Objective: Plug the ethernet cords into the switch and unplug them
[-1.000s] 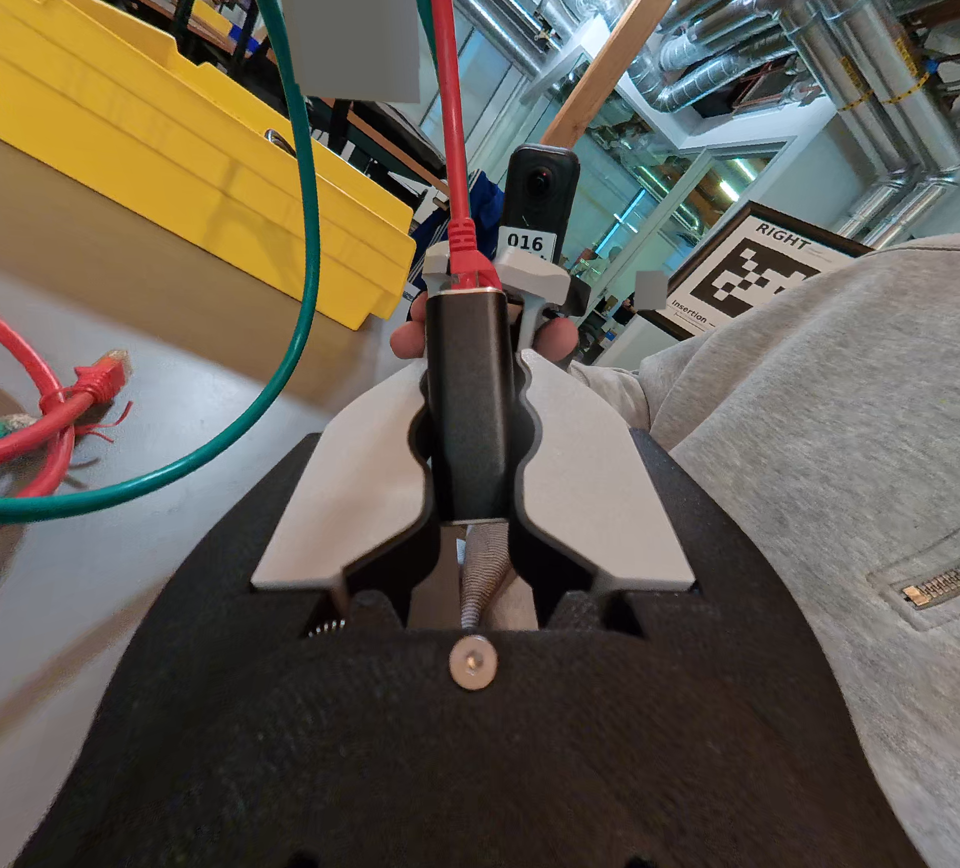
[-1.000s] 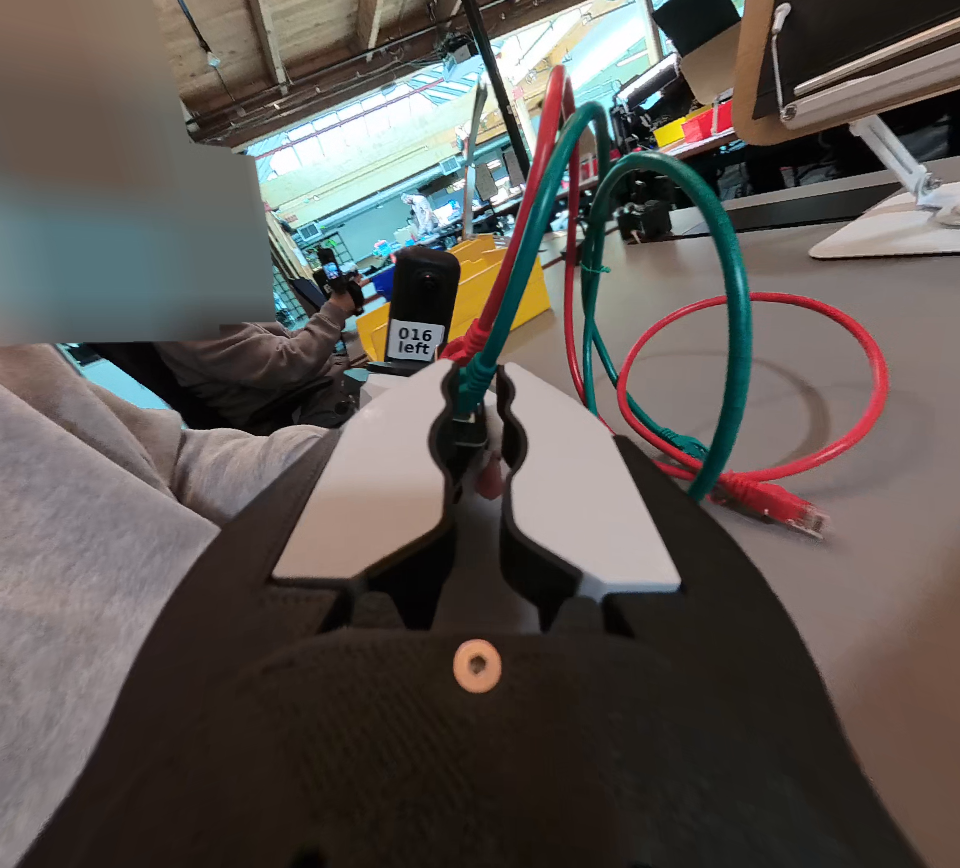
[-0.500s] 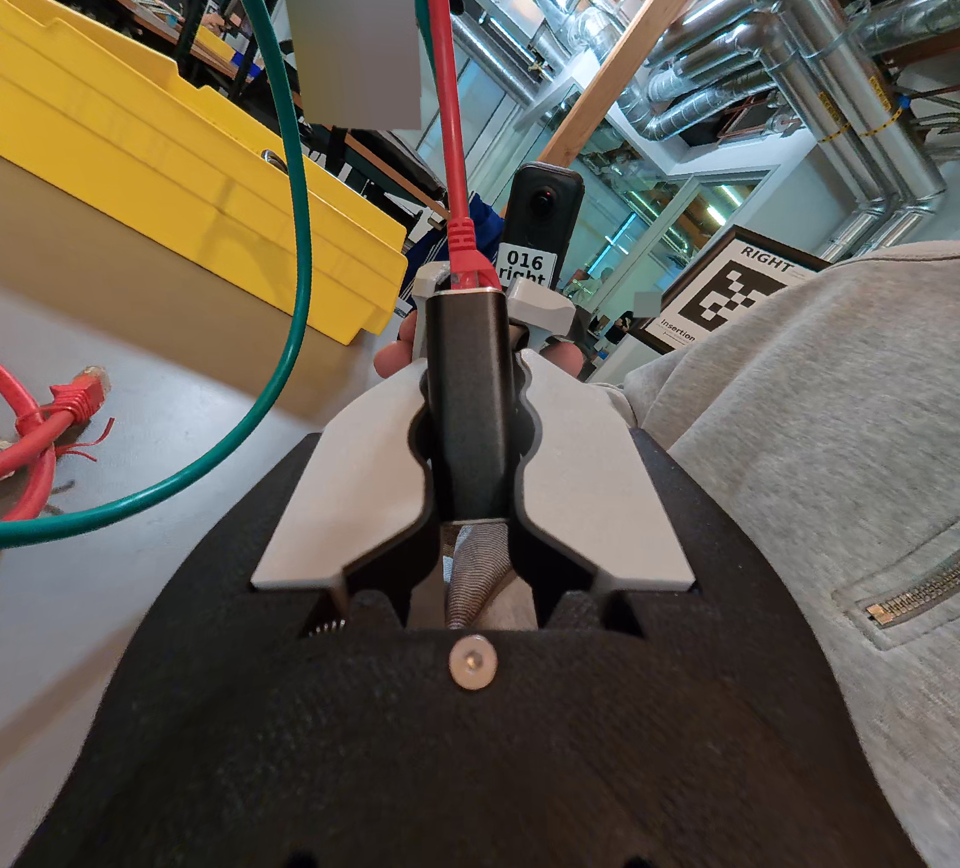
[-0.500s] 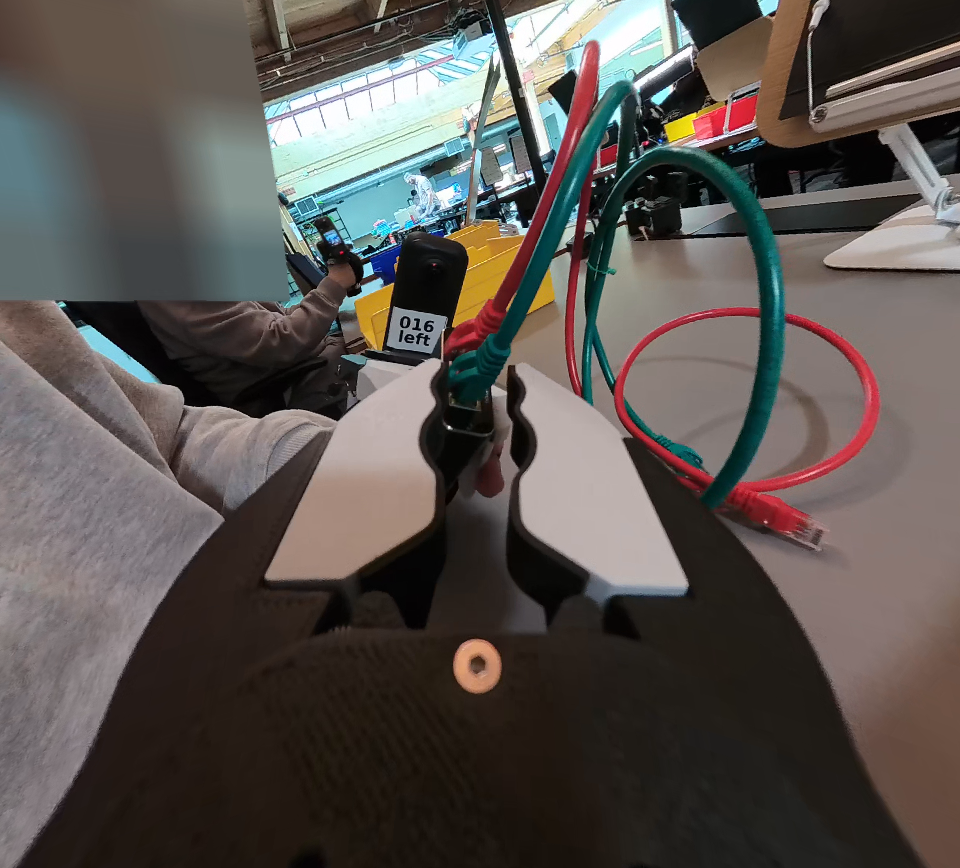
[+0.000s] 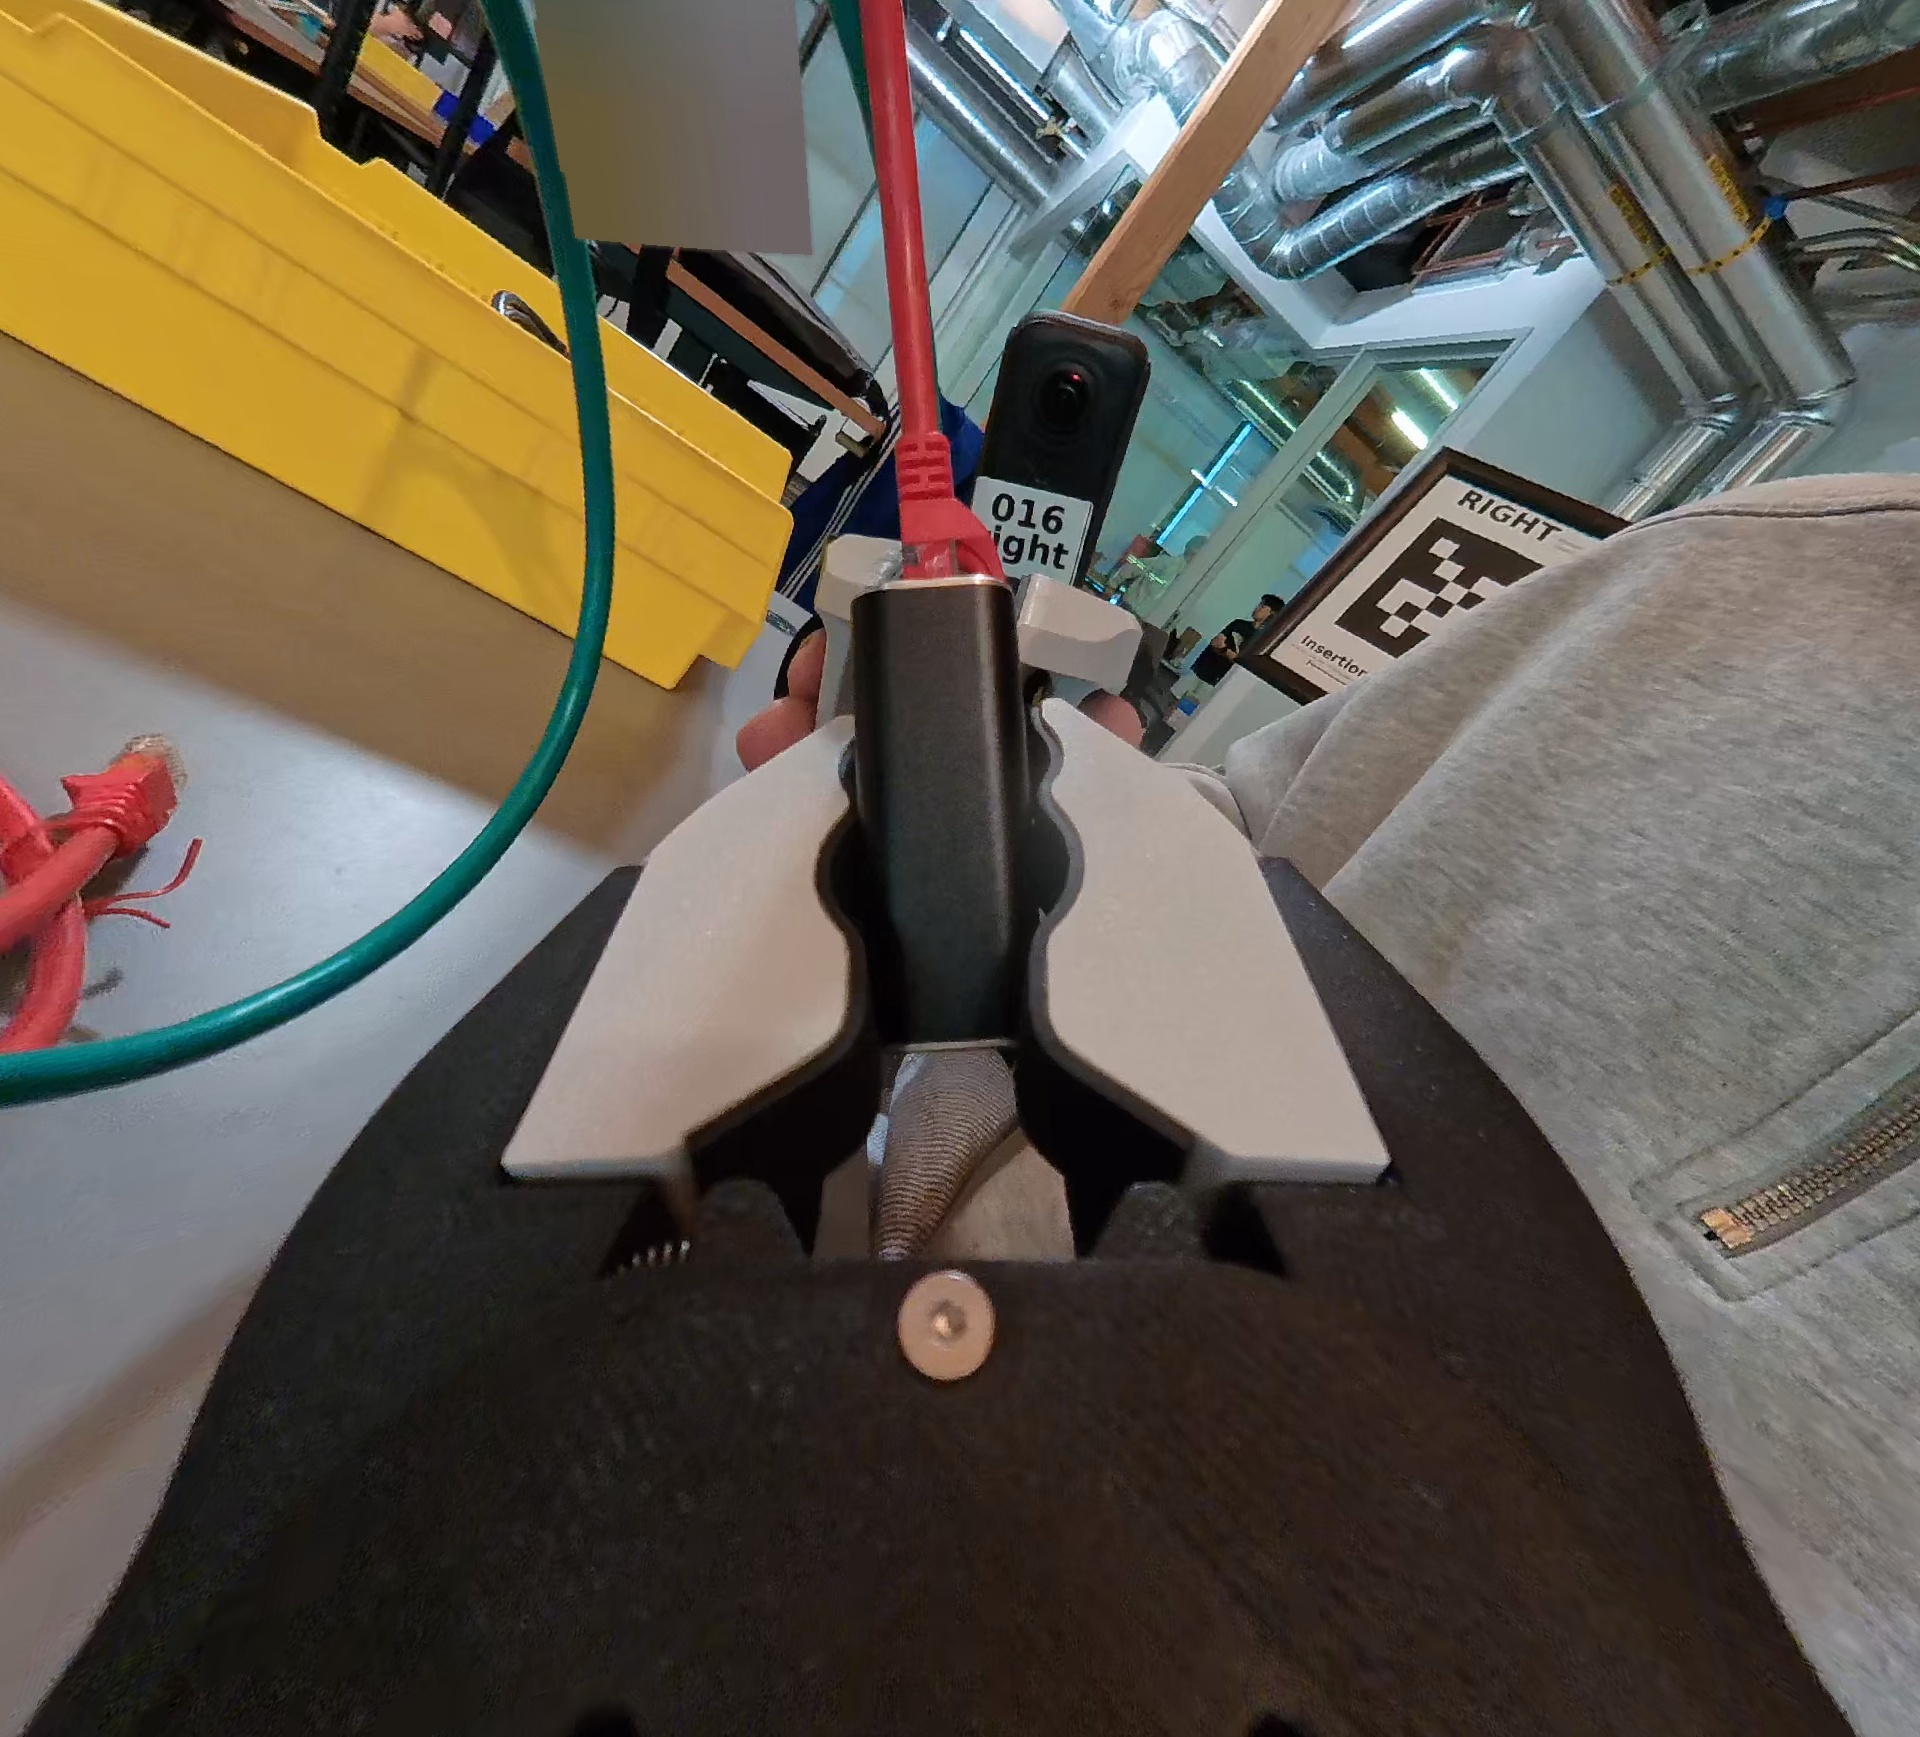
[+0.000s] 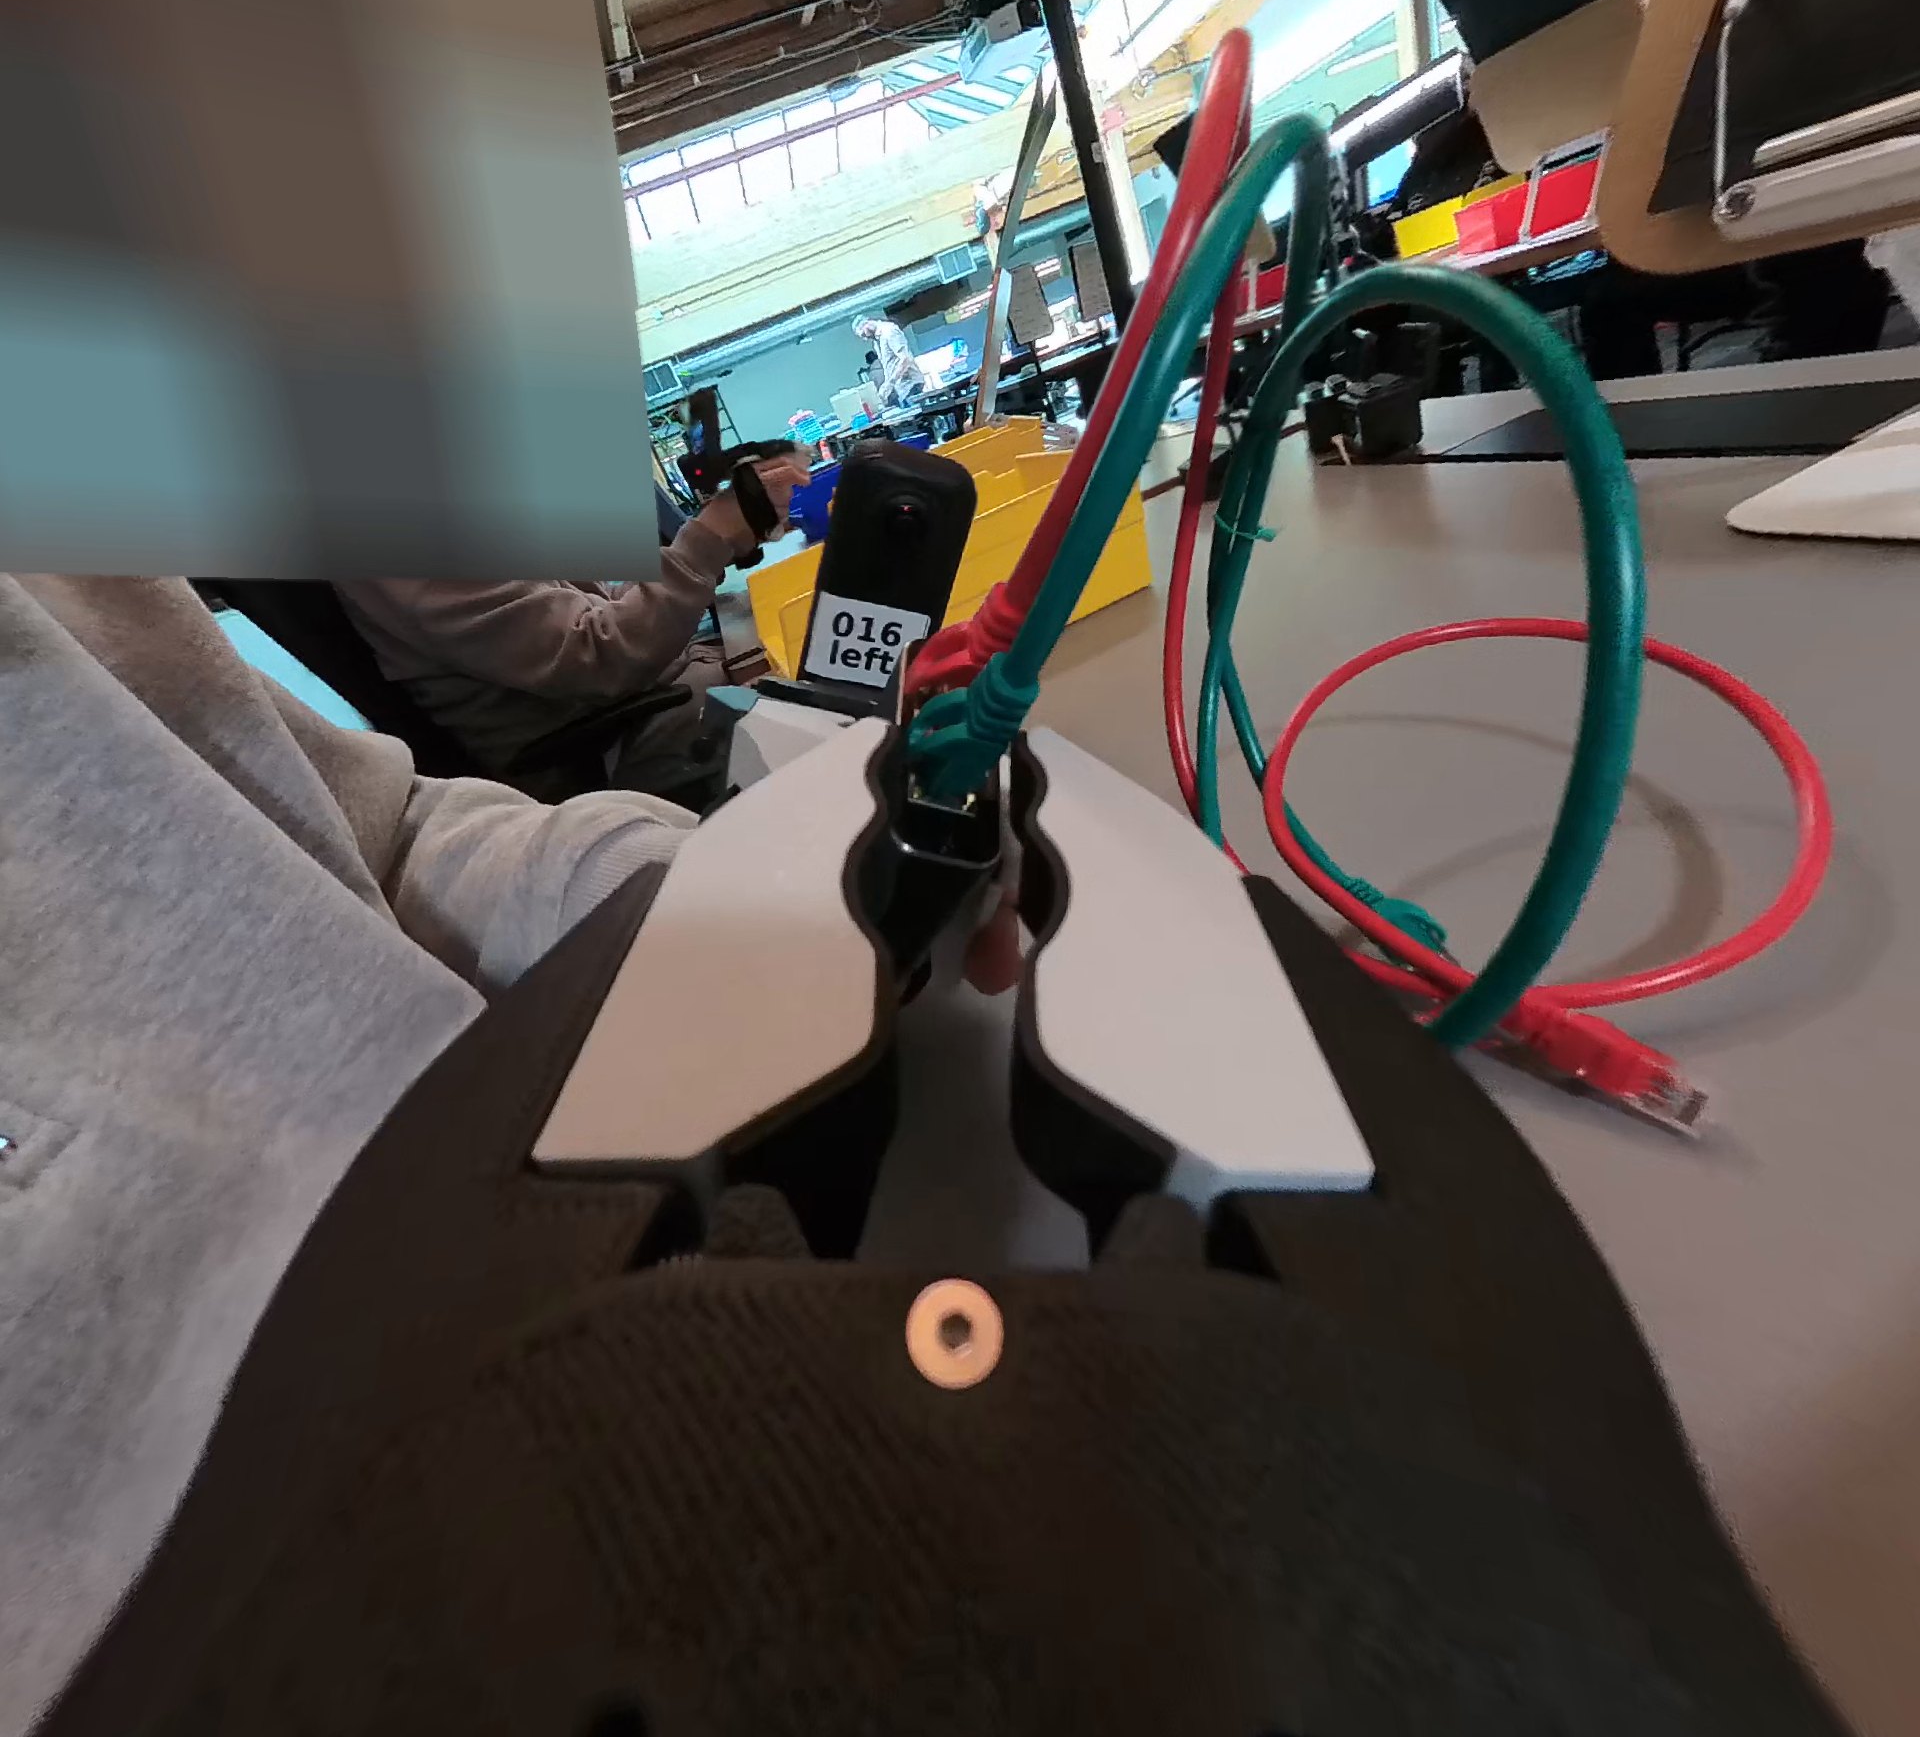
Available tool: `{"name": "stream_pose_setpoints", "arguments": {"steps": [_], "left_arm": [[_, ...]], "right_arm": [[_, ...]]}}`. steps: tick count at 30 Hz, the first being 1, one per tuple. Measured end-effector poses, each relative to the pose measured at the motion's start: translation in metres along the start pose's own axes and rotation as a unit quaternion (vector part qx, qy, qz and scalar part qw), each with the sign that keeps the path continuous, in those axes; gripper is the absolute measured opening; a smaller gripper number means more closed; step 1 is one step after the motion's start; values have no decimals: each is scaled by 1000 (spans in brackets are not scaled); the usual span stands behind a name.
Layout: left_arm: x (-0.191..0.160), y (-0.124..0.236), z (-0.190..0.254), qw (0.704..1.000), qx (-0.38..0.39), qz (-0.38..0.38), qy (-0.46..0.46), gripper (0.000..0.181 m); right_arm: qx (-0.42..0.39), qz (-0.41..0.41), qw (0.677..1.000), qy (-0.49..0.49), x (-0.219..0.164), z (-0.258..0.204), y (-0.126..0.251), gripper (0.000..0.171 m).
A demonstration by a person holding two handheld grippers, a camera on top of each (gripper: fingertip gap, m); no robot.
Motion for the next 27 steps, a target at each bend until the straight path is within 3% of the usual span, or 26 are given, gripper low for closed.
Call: {"name": "stream_pose_setpoints", "arguments": {"steps": [27], "left_arm": [[0,-1,2,1000,-4,1,0,25]], "right_arm": [[10,14,1000,-2,3,-2,2,19]]}}
Point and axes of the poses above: each gripper's, where its closed fingertips meet, y back along the fingers, x out of its top, z = x × y across the jaws, the point moved 4 cm from there along y, back along the fingers, and after that the axes turned 2 degrees about -z, right-handed, at the moved point
